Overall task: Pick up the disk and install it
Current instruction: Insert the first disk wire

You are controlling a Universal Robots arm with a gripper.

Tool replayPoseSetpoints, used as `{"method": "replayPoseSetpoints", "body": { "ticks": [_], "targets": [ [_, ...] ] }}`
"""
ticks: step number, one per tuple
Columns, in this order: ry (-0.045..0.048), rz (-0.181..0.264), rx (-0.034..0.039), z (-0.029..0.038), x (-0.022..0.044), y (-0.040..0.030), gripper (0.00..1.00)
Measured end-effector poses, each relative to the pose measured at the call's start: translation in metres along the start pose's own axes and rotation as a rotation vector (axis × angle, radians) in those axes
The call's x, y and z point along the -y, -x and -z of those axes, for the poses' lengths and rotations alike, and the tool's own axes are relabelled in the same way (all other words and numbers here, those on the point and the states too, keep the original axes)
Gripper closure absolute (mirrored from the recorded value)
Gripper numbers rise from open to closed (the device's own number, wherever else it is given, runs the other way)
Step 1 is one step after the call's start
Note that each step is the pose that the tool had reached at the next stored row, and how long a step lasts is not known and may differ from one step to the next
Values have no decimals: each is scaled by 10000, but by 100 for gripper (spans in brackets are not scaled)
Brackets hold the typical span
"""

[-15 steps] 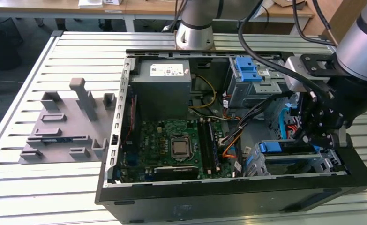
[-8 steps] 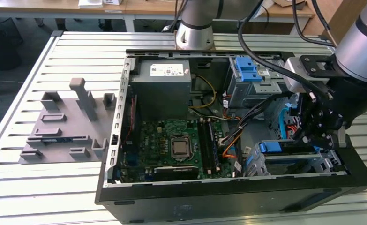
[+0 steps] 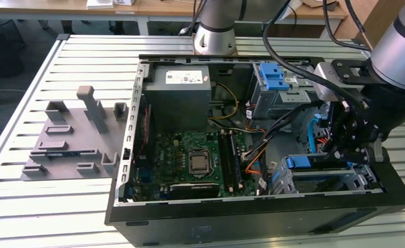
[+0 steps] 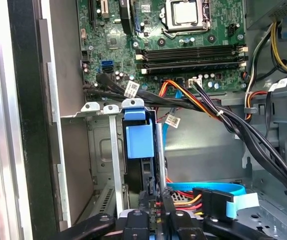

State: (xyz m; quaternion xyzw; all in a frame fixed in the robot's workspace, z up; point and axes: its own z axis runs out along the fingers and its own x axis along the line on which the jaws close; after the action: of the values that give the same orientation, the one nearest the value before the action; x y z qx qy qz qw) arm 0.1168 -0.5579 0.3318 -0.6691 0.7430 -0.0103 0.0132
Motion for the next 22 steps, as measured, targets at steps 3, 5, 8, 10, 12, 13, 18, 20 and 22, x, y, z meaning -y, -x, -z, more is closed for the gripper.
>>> {"method": "replayPoseSetpoints", "body": {
  "ticks": [3, 5, 8, 10, 12, 13, 18, 20, 22],
  "targets": [
    [32, -1, -3, 40, 1, 0, 76],
    [59, 0, -4, 56, 3, 1, 76],
    [109, 0, -10, 56, 25, 3, 84],
    [123, 0, -10, 54, 56, 6, 89],
    [125, 0, -9, 50, 75, 9, 89],
    [126, -1, -10, 46, 77, 9, 89],
    [125, -1, -12, 28, 82, 9, 89],
    [126, -1, -10, 19, 84, 9, 89],
    [125, 0, -13, 9, 86, 9, 89]
  ]
}}
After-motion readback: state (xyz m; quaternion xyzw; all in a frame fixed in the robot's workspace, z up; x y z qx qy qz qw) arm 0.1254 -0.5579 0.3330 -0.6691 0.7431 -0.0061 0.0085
